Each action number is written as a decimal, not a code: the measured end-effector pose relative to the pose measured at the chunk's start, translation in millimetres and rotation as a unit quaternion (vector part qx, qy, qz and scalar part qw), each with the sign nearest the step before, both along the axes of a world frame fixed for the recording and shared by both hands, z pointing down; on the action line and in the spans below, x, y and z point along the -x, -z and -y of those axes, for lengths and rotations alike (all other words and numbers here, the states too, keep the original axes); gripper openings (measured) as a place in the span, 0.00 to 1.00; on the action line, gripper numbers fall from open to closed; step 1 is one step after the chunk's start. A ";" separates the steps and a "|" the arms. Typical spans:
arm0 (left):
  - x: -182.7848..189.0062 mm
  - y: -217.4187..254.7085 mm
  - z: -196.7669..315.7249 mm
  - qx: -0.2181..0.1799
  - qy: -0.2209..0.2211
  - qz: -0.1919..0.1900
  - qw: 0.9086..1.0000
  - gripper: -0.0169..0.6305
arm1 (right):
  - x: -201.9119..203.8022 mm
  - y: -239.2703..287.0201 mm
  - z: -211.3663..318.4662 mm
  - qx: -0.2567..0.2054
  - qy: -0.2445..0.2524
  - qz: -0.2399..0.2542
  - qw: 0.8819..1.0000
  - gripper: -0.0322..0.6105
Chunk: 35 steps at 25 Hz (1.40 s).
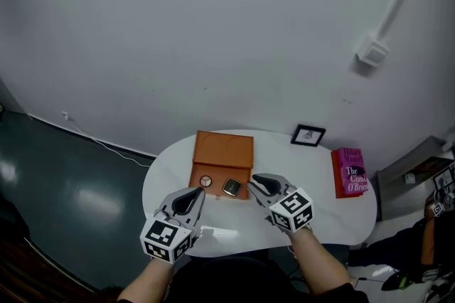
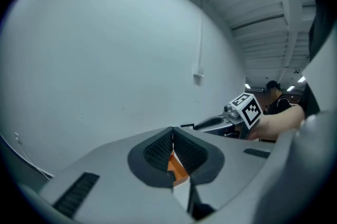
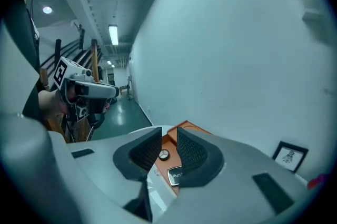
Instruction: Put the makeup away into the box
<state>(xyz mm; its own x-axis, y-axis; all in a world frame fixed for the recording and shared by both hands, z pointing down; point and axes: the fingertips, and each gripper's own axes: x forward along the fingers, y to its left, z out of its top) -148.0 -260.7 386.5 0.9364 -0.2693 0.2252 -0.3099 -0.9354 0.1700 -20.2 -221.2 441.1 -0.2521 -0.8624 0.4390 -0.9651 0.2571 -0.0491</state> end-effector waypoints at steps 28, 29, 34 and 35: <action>-206.5 62.2 -143.6 -0.030 -0.055 0.068 0.996 0.05 | -207.8 126.0 -192.5 -0.149 0.027 0.005 0.988 0.11; -210.8 61.5 -145.8 -0.038 -0.070 0.075 0.994 0.05 | -212.2 128.8 -191.1 -0.147 0.022 0.009 0.989 0.11; -225.4 83.2 -127.3 -0.081 -0.056 0.044 0.994 0.05 | -239.5 174.7 -166.2 -0.238 -0.097 0.057 0.965 0.11; -227.0 91.3 -118.8 -0.088 -0.038 0.031 0.995 0.05 | -240.9 183.1 -161.9 -0.260 -0.117 0.063 0.956 0.11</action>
<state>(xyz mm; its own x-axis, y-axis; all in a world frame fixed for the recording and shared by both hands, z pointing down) 78.9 -141.9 295.3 0.9414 -0.2385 0.2387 -0.2418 -0.9702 -0.0156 220.7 -59.3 257.9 -0.0484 -0.9952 -0.0854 -0.9940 0.0564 -0.0938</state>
